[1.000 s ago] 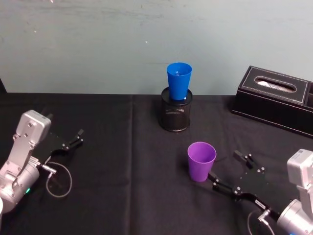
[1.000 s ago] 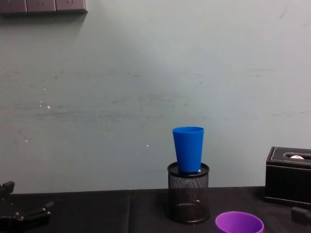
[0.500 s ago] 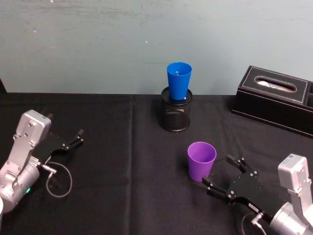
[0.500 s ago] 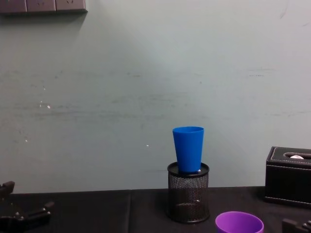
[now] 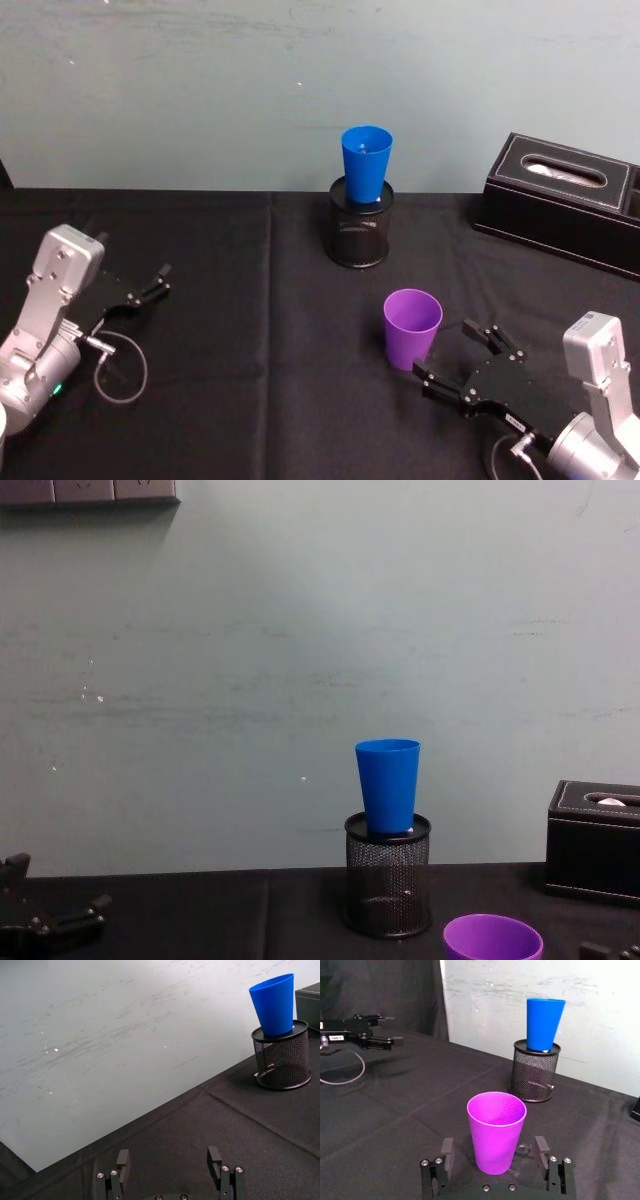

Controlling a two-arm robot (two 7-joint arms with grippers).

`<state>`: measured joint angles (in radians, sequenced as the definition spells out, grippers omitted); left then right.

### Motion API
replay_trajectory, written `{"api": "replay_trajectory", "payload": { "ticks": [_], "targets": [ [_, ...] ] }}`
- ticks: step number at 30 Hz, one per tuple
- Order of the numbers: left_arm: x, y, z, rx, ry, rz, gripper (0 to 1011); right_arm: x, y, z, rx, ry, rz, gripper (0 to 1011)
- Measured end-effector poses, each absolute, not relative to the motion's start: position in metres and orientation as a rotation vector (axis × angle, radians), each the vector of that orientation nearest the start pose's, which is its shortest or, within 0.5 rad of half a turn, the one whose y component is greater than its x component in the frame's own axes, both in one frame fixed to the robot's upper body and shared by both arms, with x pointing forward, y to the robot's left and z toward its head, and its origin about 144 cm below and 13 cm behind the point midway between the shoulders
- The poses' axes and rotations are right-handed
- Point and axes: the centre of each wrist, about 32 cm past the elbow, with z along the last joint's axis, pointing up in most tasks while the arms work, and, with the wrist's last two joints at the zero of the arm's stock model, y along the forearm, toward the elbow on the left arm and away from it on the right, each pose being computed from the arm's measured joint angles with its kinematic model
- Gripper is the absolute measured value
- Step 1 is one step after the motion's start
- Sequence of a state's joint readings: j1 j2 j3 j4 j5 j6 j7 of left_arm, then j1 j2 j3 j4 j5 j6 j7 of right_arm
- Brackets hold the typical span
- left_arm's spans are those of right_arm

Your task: Pick up one cup with a gripper and tap it against the other cup.

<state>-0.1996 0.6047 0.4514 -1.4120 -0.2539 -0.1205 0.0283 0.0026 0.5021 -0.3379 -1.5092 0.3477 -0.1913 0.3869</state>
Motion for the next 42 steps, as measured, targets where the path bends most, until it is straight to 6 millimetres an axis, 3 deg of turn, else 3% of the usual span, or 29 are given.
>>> {"api": "replay_trajectory", "payload": {
  "ticks": [22, 42],
  "targets": [
    [0.489, 0.31, 1.14, 0.305, -0.285, 1.248, 1011, 0.441, -0.285, 1.112, -0.114, -0.069, -0.886, 1004],
    [0.489, 0.31, 1.14, 0.305, -0.285, 1.248, 1012, 0.47, -0.273, 1.101, -0.091, -0.031, -0.877, 1004]
  ]
}}
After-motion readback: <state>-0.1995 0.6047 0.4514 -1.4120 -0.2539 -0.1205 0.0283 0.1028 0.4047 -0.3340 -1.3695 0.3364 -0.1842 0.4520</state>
